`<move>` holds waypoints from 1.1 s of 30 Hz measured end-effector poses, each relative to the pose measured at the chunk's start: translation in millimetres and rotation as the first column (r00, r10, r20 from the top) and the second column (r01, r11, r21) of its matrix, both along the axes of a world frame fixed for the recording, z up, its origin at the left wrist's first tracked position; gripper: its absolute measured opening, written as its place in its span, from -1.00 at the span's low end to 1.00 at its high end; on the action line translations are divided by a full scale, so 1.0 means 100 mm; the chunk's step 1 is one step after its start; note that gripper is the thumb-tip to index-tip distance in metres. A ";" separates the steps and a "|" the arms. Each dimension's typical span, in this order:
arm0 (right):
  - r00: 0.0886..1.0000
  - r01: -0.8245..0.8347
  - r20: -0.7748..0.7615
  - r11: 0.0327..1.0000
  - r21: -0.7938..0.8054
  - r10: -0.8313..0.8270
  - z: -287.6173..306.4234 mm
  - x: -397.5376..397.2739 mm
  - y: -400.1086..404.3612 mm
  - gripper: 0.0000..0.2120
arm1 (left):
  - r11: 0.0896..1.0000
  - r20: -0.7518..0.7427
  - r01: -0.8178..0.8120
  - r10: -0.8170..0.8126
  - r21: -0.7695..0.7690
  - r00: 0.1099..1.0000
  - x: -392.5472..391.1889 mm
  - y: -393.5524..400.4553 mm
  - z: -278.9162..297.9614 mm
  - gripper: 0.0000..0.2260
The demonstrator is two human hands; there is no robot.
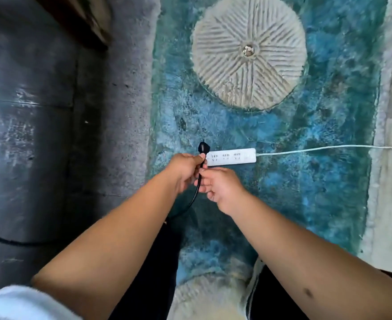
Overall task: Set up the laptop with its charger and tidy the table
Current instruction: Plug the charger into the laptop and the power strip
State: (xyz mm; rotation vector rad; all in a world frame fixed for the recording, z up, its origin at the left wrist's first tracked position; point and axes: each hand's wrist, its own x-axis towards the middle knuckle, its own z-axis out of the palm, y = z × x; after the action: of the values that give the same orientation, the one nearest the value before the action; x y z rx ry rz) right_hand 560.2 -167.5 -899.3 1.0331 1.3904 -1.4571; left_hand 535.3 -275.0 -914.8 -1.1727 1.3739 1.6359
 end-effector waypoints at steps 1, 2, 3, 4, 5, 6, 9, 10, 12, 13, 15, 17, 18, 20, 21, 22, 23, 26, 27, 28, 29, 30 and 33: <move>1.000 0.007 0.010 1.000 -0.016 -0.007 -0.19 -0.02 -0.01 -0.93 | 1.000 0.003 0.020 -0.020 -0.005 1.000 -0.03 -0.01 -0.20 -0.90; 1.000 0.013 0.012 0.999 -0.030 -0.013 -0.37 -0.04 -0.01 -0.94 | 0.999 0.008 0.049 -0.049 -0.014 0.999 -0.06 -0.01 -0.39 -0.90; 1.000 0.021 0.011 0.999 -0.043 -0.020 -0.54 -0.07 0.00 -0.93 | 0.997 0.010 0.076 -0.076 -0.026 0.997 -0.09 -0.01 -0.57 -0.89; 1.000 0.030 0.006 0.998 -0.058 -0.029 -0.69 -0.10 0.01 -0.92 | 0.995 0.009 0.097 -0.097 -0.036 0.995 -0.13 -0.02 -0.73 -0.88; 0.999 0.032 0.001 0.997 -0.075 -0.032 -0.82 -0.13 0.02 -0.92 | 0.993 0.010 0.110 -0.109 -0.040 0.994 -0.16 -0.02 -0.87 -0.86; 1.000 0.024 -0.006 0.995 -0.092 -0.024 -0.93 -0.15 0.04 -0.92 | 0.992 0.012 0.118 -0.118 -0.040 0.993 -0.18 -0.03 -1.00 -0.85; 0.996 -0.056 -0.071 0.994 -0.094 0.050 -1.25 -0.20 0.14 -0.87 | 0.988 0.004 0.153 -0.153 -0.037 0.988 -0.19 -0.02 -1.32 -0.82; 0.988 -0.104 -0.118 0.992 -0.065 0.096 -1.33 -0.22 0.19 -0.83 | 0.983 -0.009 0.176 -0.176 -0.045 0.984 -0.20 -0.02 -1.38 -0.81; 0.908 -0.297 -0.276 0.949 0.103 0.314 -1.47 -0.29 0.30 -0.78 | 0.972 -0.034 0.220 -0.223 -0.079 0.974 -0.23 -0.03 -1.42 -0.80; 0.798 -0.419 -0.354 0.872 0.254 0.487 -1.53 -0.33 0.37 -0.76 | 0.969 -0.040 0.228 -0.232 -0.093 0.972 -0.24 -0.02 -1.42 -0.81; 0.545 -0.534 -0.412 0.682 0.500 0.730 -1.60 -0.42 0.52 -0.65 | 0.969 -0.046 0.224 -0.230 -0.100 0.972 -0.26 0.00 -1.40 -0.83; 0.363 -0.557 -0.408 0.546 0.626 0.838 -1.67 -0.50 0.65 -0.52 | 0.967 -0.049 0.234 -0.240 -0.096 0.970 -0.22 0.02 -1.38 -0.82; 0.269 -0.553 -0.393 0.475 0.685 0.879 -1.72 -0.56 0.70 -0.51 | 0.965 -0.048 0.246 -0.251 -0.091 0.967 -0.19 0.02 -1.38 -0.82; 0.107 -0.572 -0.297 0.303 0.762 0.949 -1.83 -0.68 0.86 -0.46 | 0.960 -0.038 0.267 -0.271 -0.085 0.962 -0.12 0.03 -1.39 -0.84; 0.015 -0.608 -0.208 0.175 0.775 0.978 -1.88 -0.72 0.93 -0.36 | 0.959 -0.031 0.269 -0.272 -0.089 0.962 -0.09 0.03 -1.41 -0.83; -0.077 -0.642 -0.108 0.033 0.766 0.991 -1.92 -0.76 1.00 -0.26 | 0.959 -0.027 0.270 -0.273 -0.090 0.962 -0.07 0.03 -1.42 -0.81; -0.156 -0.659 -0.029 -0.082 0.747 0.987 -1.95 -0.77 1.07 -0.20 | 0.959 -0.025 0.271 -0.274 -0.086 0.961 -0.05 0.04 -1.43 -0.78; -0.231 -0.618 0.063 -0.197 0.761 0.971 -2.03 -0.75 1.14 -0.26 | 0.960 -0.026 0.274 -0.276 -0.060 0.961 -0.01 0.10 -1.46 -0.75; -0.233 -0.591 0.077 -0.204 0.780 0.969 -2.04 -0.74 1.13 -0.31 | 0.961 -0.028 0.271 -0.273 -0.050 0.962 0.00 0.13 -1.46 -0.75; -0.231 -0.571 0.085 -0.206 0.794 0.969 -2.06 -0.73 1.11 -0.35 | 0.962 -0.031 0.269 -0.270 -0.042 0.962 0.01 0.15 -1.46 -0.76; -0.226 -0.564 0.088 -0.203 0.801 0.970 -2.07 -0.72 1.10 -0.38 | 0.962 -0.034 0.271 -0.272 -0.034 0.962 0.03 0.17 -1.46 -0.77; -0.220 -0.570 0.082 -0.197 0.798 0.972 -2.08 -0.72 1.10 -0.39 | 0.962 -0.038 0.273 -0.274 -0.027 0.961 0.05 0.18 -1.46 -0.79; -0.159 -0.643 0.003 -0.106 0.758 0.987 -2.07 -0.81 1.14 -0.45 | 0.963 -0.052 0.269 -0.270 -0.024 0.961 0.12 0.18 -1.50 -0.83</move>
State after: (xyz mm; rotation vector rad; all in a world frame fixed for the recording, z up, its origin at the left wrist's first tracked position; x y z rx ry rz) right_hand 478.8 -53.6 -1105.9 -0.5420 2.3300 -0.0734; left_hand 547.0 -256.7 -1065.1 -0.9091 1.5116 1.4735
